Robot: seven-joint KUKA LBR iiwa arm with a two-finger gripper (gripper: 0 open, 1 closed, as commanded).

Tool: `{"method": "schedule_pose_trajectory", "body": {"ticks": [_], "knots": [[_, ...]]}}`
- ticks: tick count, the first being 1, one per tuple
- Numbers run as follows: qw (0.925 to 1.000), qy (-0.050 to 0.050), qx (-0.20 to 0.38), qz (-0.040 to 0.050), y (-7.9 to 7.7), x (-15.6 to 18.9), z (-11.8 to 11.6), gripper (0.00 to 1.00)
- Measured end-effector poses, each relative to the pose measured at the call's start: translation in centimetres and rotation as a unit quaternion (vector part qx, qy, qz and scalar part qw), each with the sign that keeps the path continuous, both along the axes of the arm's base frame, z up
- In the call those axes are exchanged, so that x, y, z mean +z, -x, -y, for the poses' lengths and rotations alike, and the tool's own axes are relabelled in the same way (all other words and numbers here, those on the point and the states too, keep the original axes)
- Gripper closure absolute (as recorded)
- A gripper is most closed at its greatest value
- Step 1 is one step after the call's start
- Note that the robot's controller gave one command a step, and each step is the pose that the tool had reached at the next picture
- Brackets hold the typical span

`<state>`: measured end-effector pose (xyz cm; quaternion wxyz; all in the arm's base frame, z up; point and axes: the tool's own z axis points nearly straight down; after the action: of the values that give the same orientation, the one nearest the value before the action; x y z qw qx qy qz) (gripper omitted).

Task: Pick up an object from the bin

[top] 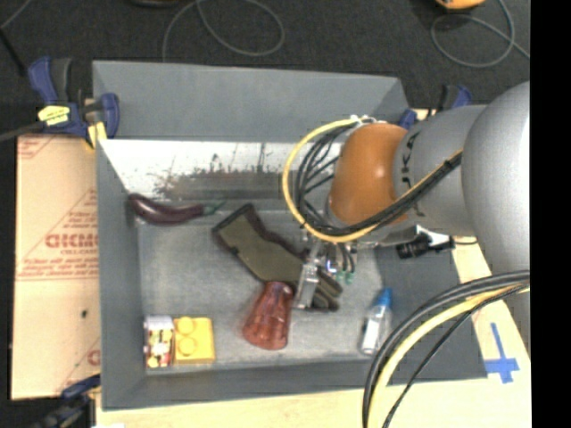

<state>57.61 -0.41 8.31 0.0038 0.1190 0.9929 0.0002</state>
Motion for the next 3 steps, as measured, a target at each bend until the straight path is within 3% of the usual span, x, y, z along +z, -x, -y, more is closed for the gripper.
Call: {"method": "schedule_pose_trajectory", "body": {"ticks": [1,3], "knots": [[0.9999,0.001,0.012,0.0005,0.13,-1.05,1.72,1.0],[0.9999,0.001,0.013,0.0009,0.12,-0.99,1.73,1.0]]}}
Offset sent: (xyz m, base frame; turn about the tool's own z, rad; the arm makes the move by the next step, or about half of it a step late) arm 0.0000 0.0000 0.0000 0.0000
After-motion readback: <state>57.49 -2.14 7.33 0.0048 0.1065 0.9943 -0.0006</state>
